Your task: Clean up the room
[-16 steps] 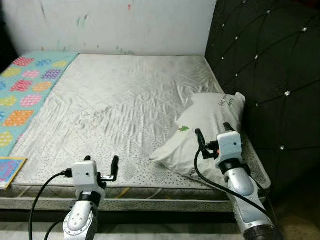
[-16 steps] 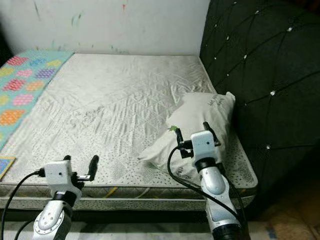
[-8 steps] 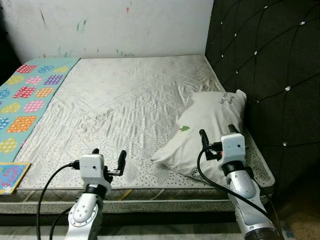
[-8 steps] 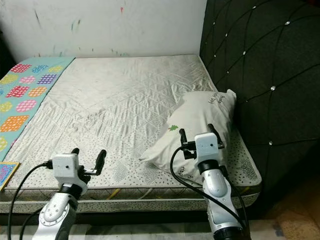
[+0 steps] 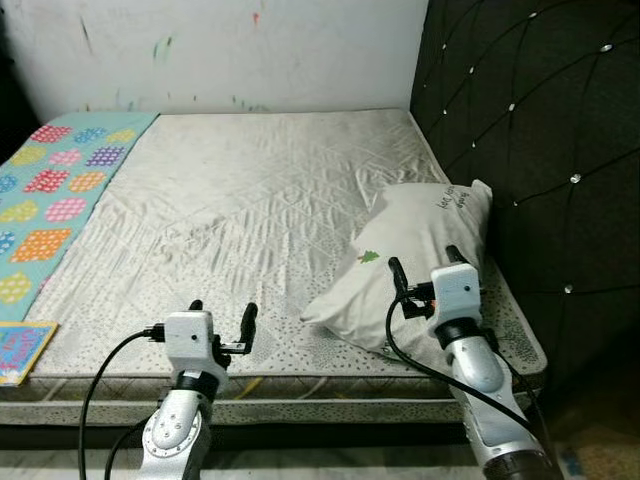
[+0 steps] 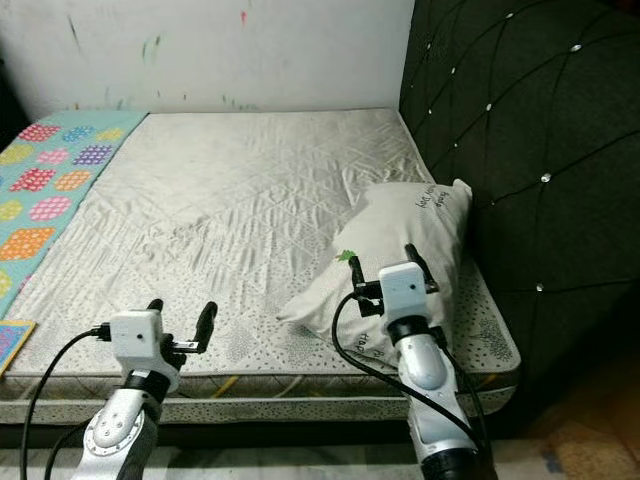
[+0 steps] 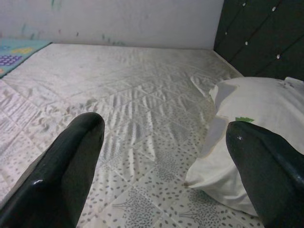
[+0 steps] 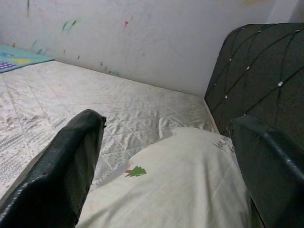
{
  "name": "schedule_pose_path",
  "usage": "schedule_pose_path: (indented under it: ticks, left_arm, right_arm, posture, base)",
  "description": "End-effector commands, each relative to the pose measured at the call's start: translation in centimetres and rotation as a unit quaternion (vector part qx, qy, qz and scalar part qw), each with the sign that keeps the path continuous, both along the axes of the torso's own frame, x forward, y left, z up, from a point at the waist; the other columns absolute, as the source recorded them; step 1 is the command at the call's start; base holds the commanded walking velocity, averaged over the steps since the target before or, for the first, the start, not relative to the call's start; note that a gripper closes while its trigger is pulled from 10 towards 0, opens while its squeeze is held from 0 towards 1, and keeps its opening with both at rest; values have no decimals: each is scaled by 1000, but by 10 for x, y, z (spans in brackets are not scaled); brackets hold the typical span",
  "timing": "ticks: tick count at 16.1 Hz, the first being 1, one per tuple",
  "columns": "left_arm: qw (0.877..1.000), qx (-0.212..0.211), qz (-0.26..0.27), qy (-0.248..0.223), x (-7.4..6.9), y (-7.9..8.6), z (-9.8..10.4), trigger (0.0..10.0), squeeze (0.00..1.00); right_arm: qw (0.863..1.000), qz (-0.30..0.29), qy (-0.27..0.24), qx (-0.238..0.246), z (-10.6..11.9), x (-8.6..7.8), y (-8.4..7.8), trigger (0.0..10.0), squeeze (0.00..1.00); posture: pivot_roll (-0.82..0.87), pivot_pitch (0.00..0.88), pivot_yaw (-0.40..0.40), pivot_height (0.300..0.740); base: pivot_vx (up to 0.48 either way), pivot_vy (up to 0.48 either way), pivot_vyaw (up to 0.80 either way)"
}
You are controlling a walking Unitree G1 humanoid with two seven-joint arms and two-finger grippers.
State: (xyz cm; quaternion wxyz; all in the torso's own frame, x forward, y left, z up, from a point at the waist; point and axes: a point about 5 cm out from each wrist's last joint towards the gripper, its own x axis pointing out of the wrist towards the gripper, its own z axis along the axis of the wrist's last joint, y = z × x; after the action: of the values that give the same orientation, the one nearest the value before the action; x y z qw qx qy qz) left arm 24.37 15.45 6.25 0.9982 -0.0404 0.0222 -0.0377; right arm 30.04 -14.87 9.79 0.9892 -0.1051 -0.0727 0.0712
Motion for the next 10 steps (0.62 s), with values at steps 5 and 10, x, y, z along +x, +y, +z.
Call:
schedule_pose_path:
  ticks: [5, 10]
  left_arm:
    - [1000, 0, 6, 0, -1, 0, 1, 10000, 0]
    - [1000, -2, 2, -2, 2, -3, 1, 10000, 0]
  right_arm:
    - [1000, 1, -2, -5, 2, 2, -4, 10000, 0]
    - [1000, -2, -1, -7, 2, 1, -7, 10000, 0]
  posture:
    - [-81, 0, 6, 740]
    - [-87, 0, 2, 740]
  base:
    - [0, -280, 0]
    - [0, -233, 0]
